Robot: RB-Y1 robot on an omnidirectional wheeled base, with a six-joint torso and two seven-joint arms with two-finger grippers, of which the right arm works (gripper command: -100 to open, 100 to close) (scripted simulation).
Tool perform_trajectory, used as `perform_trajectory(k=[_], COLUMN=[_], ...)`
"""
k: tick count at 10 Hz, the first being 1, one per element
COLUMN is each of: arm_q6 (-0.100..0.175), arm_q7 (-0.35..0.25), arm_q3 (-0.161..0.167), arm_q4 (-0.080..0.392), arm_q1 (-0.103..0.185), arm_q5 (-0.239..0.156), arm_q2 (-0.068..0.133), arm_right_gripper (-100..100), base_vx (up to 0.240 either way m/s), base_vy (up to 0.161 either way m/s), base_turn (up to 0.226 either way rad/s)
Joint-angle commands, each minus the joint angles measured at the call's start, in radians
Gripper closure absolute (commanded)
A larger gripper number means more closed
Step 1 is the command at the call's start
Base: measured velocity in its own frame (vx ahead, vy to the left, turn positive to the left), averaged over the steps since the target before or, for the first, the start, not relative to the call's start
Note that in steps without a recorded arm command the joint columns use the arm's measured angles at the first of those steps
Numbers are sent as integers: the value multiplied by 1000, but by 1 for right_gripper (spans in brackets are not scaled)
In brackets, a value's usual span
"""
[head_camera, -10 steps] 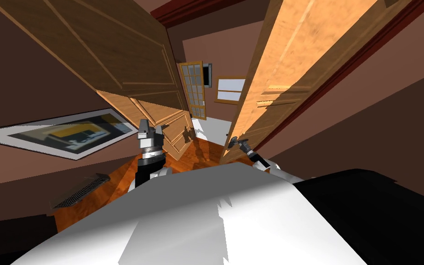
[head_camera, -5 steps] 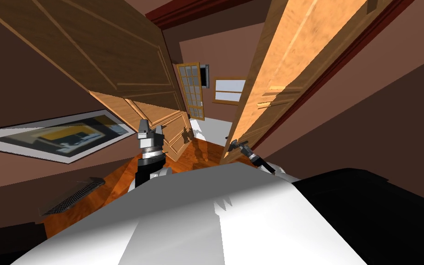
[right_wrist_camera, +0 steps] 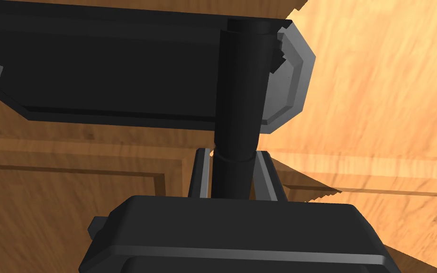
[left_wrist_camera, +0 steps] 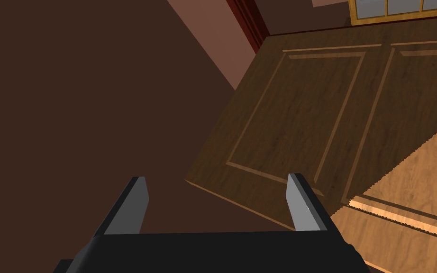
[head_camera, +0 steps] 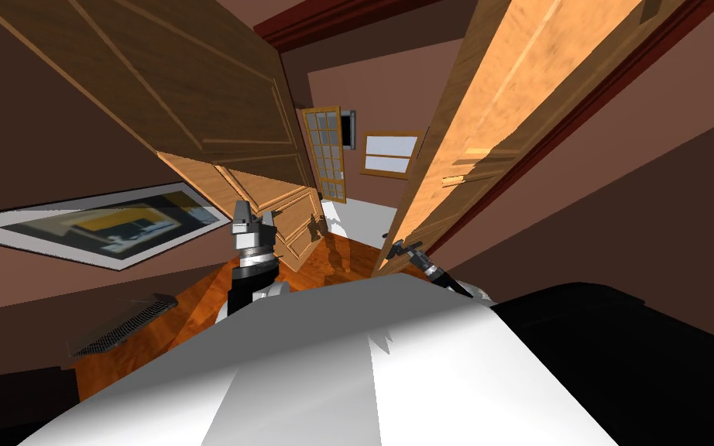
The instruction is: Pull the door open
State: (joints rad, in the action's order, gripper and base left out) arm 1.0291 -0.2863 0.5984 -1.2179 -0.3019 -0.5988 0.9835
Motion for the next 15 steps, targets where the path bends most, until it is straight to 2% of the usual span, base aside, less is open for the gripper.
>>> perform_trajectory(k=[1,2,3,4,5,7,8,15], arm_q6=[50,82,96,135,135,209,225,347], arm_q7=[-7,-11,-11,-15,-15,-25,-31,-78], arm_q3=[10,18,18,26,26,43,31,27], arm_q4=[36,54,54,73,73,110,111,205], arm_q1=[-25,-41,-41,-58,-58,-94,-105,-167], arm_q5=[2,5,5,7,7,12,1,-27], arm_q2=[9,14,14,20,20,32,36,51], arm_right_gripper=[100,100,100,100,100,100,-100,-100], base_vx=[21,-14,-10,-4,2,2,3,-8], base_vy=[-32,-22,-11,-13,-8,-18,21,58], base_turn=[56,68,33,45,33,27,-42,-31])
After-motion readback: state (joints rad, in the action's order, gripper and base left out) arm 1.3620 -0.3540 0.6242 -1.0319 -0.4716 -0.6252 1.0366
